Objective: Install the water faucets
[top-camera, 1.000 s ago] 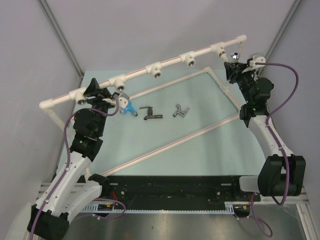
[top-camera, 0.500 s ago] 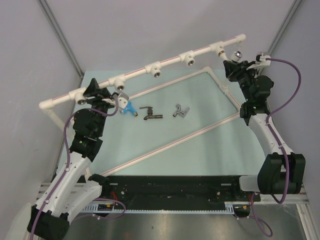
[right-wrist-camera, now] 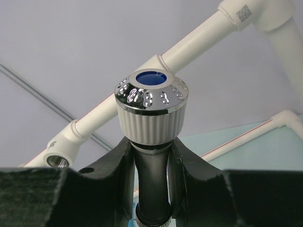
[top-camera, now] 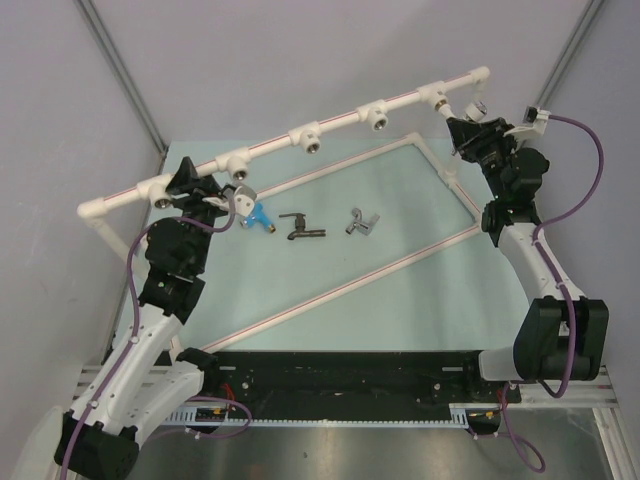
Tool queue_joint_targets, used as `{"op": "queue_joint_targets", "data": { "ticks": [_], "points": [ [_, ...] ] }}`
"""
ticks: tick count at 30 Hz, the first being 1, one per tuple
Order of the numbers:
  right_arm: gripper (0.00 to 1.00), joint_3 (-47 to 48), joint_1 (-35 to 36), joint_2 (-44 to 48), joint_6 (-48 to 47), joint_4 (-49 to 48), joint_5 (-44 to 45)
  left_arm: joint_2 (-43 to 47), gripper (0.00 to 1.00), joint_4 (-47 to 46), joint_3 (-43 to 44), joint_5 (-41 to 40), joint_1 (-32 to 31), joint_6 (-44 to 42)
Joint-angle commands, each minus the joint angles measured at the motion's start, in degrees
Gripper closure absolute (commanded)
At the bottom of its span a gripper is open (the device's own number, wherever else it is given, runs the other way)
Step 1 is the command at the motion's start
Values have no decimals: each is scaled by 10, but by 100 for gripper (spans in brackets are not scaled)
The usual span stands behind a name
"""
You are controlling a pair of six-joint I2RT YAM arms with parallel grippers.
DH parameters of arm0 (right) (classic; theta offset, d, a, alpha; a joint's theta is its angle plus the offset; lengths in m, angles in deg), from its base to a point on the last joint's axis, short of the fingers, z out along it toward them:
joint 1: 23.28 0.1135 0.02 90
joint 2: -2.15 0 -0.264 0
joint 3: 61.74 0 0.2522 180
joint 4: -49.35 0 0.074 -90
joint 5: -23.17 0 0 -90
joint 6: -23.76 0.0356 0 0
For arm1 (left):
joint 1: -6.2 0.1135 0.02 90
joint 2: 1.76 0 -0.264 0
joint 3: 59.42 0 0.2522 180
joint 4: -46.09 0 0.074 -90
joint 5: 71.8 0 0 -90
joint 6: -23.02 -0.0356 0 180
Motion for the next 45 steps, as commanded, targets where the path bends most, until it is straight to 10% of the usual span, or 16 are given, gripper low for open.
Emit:
{"op": "queue_joint_targets", "data": {
  "ticks": [1, 35, 45],
  "points": [
    [100, 25, 10, -30, 108, -24, -41, 23, 100, -9, -15, -11, -3, 132],
    [100, 25, -22, -67, 439, -96, -92, 29, 100, -12, -19, -8, -2, 128],
    [100, 25, -15, -23, 346, -26, -34, 30, 100, -12, -19, -4, -2, 130]
  ]
}}
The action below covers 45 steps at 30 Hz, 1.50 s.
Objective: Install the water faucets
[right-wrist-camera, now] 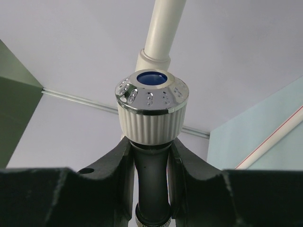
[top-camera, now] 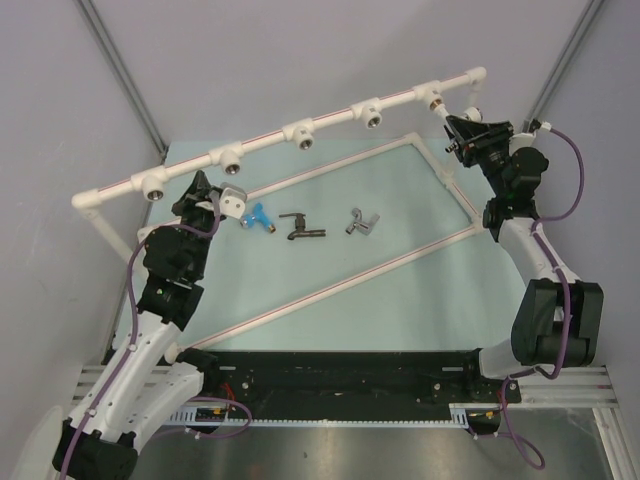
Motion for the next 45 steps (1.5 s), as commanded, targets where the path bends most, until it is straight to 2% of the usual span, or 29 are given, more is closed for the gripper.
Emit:
{"op": "queue_joint_targets", "data": {
  "ticks": [1, 6, 7, 12, 15, 16, 18, 22, 25, 30, 38, 42, 45],
  "points": [
    [100, 24, 16, 37, -65, 21, 46, 5, 100, -11, 0, -3, 0, 15],
    [100, 24, 19, 58, -105, 43, 73, 5, 99, -12, 0, -2, 0, 17],
    [100, 24, 22, 62, -122, 45, 80, 6, 94, -12, 0, -2, 0, 18],
    [100, 24, 34, 76, -185, 54, 126, 9, 85, -13, 0, -1, 0, 18],
    [100, 24, 50, 81, -213, 49, 144, 12, 76, -13, 0, -1, 0, 18],
    [100, 24, 52, 80, -219, 47, 148, 13, 69, -13, -2, 0, 0, 18],
    [100, 24, 57, 80, -233, 46, 155, 20, 62, -17, -3, 4, 0, 19],
    [100, 24, 63, 76, -245, 47, 161, 32, 35, 6, 17, 3, 0, 10],
    [100, 24, 63, 71, -245, 41, 157, 35, 25, 31, 38, -11, 0, -24],
    [100, 25, 64, 71, -250, 28, 163, 10, 18, 102, 90, -24, 0, -86],
    [100, 33, 66, 68, -261, 30, 160, -90, 9, 182, 177, -140, 0, -208],
    [100, 36, 65, 64, -261, 29, 151, -120, 9, 193, 199, -130, 1, -228],
    [100, 38, 63, 65, -266, 30, 148, -139, 14, 190, 211, -130, 3, -235]
  ]
}}
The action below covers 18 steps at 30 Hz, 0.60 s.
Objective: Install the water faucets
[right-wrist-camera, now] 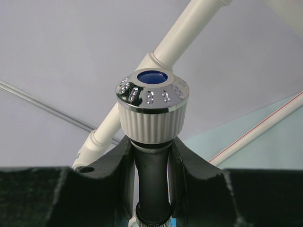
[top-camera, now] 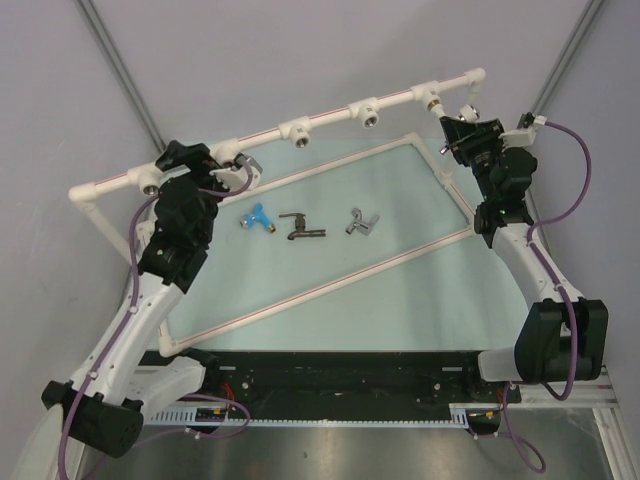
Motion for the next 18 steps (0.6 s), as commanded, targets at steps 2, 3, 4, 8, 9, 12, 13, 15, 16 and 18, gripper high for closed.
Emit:
{"op": "queue_joint_targets", "data": {
  "ticks": [2, 3, 4, 8, 9, 12, 13, 15, 16, 18],
  "points": [
    [100, 37, 1, 8, -17, -44, 8, -19, 18, -1, 37, -16, 6, -46],
    [100, 38, 2, 8, -19, -44, 8, -21, 24, -3, 39, -12, 6, -47],
    [100, 38, 2, 9, -21, -45, 9, -23, 28, -3, 40, -10, 5, -45],
    [100, 39, 6, 7, -29, -51, 10, -29, 45, -15, 33, -6, 6, -42],
    [100, 39, 7, 6, -31, -55, 9, -30, 52, -20, 28, -6, 6, -42],
    [100, 39, 8, 5, -31, -58, 9, -24, 69, -19, 27, -2, 6, -36],
    [100, 39, 8, 7, -35, -59, 9, -18, 74, -18, 27, 1, 3, -32],
    [100, 39, 8, 8, -40, -58, 10, -9, 87, -14, 27, 1, -3, -24],
    [100, 39, 9, 9, -45, -58, 11, 0, 91, -13, 27, -3, -14, -23],
    [100, 39, 9, 12, -51, -62, 13, 8, 100, -6, 26, -14, -29, -17]
  ]
}}
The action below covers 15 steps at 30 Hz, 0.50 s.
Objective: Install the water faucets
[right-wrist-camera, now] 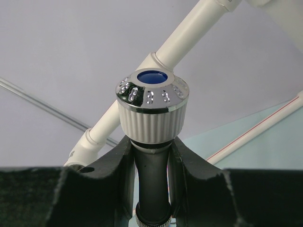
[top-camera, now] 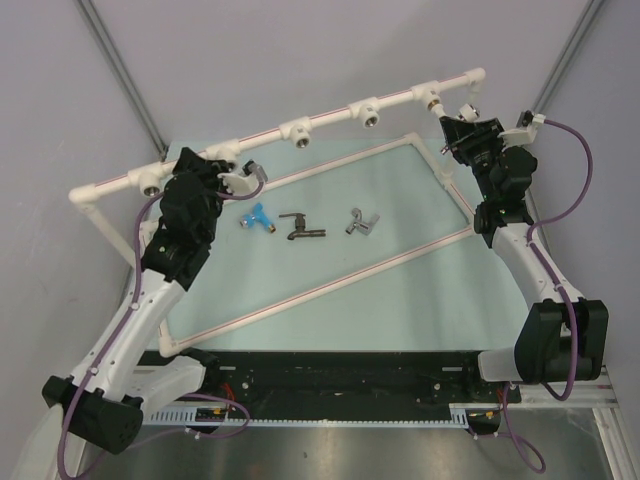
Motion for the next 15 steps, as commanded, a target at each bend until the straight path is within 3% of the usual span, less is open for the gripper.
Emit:
{"op": "queue_joint_targets", "data": {
  "ticks": [1, 9, 15],
  "points": [
    [100, 37, 6, 12, -26, -60, 16, 38, 100, -39, 15, -22, -38, 76],
    [100, 37, 13, 15, -69, -64, 23, 67, 100, -25, -24, -55, -84, 126],
    [100, 37, 16, 12, -112, -72, 18, 95, 100, -75, -77, -51, -84, 129]
  ]
}}
